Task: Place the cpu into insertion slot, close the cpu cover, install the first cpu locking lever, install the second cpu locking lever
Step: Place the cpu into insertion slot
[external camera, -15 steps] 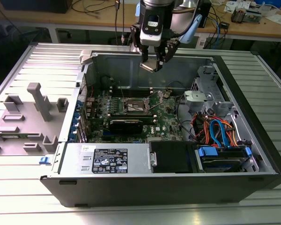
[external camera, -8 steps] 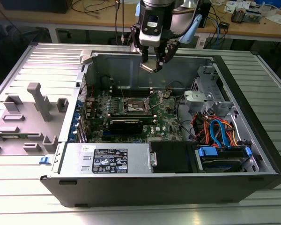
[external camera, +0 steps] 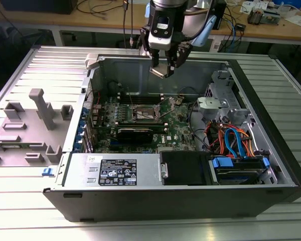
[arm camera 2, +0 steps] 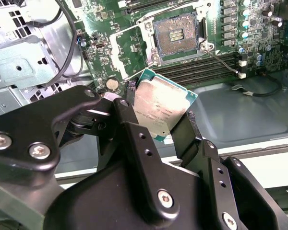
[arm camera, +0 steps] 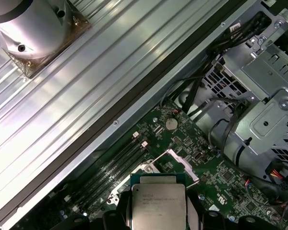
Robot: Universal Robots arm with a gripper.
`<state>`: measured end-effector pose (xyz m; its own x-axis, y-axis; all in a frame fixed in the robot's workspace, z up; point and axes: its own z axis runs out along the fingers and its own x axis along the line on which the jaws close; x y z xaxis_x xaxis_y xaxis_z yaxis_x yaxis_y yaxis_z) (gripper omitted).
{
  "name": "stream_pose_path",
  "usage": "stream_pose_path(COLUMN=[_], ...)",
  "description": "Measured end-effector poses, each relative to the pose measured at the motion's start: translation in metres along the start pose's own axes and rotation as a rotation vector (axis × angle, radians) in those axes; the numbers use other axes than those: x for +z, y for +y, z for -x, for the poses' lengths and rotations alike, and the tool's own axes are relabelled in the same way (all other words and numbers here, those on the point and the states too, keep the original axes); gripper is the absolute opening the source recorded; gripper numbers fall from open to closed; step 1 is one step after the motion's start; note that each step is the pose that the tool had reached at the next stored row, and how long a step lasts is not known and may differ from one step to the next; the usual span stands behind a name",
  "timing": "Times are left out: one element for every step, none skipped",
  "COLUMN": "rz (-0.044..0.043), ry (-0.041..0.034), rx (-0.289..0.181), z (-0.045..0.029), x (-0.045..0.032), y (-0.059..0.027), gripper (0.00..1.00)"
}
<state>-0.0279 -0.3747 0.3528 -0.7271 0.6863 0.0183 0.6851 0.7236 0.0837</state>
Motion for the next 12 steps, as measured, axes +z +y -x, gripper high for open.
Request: stream_pose_path(rz=[0.0001, 0.0001, 0.0002, 0.0002, 0.0002, 0.0002, 0.0004, 0.0004, 0.0004, 0.0005, 0.0005, 0.0004], ry=[-0.0002, -0.0004, -0.0005, -0.0006, -0.0007, -0.0010, -0.0013, -0.0014, -0.0015, -0.0015, -0.0016, -0.0017], rx=[0.003, 0.005, 0.007, 0.008, 0.010, 0.013, 0.016, 0.017, 0.018, 0.019, 0.020, 0.021], z=[0.0000, 0.0000, 0.0000, 0.0000, 0.0000, 0.0000, 0.0000, 0.0000, 0.0000, 0.0000, 0.0000, 0.0000], x=[0.0000, 0.0000, 0.0001, 0.0001, 0.0001, 0.0002, 0.0003, 0.0004, 0.0005, 0.0007, 0.0009, 0.0010], y=[0.0000, 0.0000, 0.0000, -0.0001, -0.0001, -0.0001, -0.0001, -0.0001, -0.0001, -0.0001, -0.0001, -0.0002], gripper=[0.55, 0.55, 0.55, 0.55, 0.55, 0.55, 0.55, 0.55, 0.55, 0.55, 0.55, 0.55])
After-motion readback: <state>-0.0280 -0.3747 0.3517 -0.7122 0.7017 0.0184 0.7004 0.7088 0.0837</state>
